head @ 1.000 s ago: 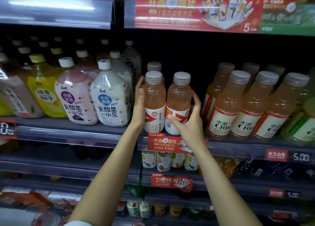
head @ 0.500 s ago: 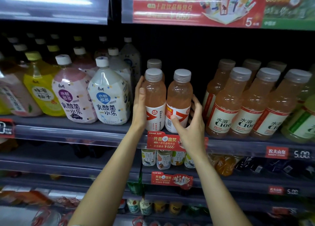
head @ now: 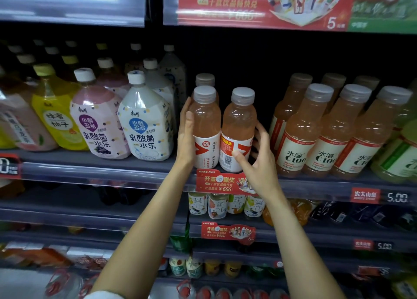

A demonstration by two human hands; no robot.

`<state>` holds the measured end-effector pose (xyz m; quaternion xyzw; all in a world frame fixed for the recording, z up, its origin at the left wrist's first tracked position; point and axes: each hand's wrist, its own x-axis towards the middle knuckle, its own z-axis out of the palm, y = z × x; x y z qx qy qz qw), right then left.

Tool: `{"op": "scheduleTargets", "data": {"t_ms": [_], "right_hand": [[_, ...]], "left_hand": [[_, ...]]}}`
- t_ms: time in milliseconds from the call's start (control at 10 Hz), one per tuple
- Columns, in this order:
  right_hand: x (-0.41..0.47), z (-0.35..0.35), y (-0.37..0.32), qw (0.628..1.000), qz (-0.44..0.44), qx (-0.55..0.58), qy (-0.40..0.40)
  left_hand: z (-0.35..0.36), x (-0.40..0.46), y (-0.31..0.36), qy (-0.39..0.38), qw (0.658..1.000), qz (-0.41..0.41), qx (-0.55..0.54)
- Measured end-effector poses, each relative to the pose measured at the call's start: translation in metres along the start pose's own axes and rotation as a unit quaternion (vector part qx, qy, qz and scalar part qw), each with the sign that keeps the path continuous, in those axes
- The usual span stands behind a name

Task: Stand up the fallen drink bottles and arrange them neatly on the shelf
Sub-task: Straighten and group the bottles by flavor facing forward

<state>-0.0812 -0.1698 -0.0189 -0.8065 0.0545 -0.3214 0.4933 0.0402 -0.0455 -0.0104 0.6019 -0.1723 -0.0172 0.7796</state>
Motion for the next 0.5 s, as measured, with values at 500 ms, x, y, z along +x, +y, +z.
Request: {"op": "scheduleTargets", "data": {"t_ms": [500], "right_hand": [[-0.009,-0.004,-0.014,0.999,0.015,-0.027,0.012]], "left_hand": [[0.006,-0.016,0.013,0.040,0.997,-0.021,-0.060]]}}
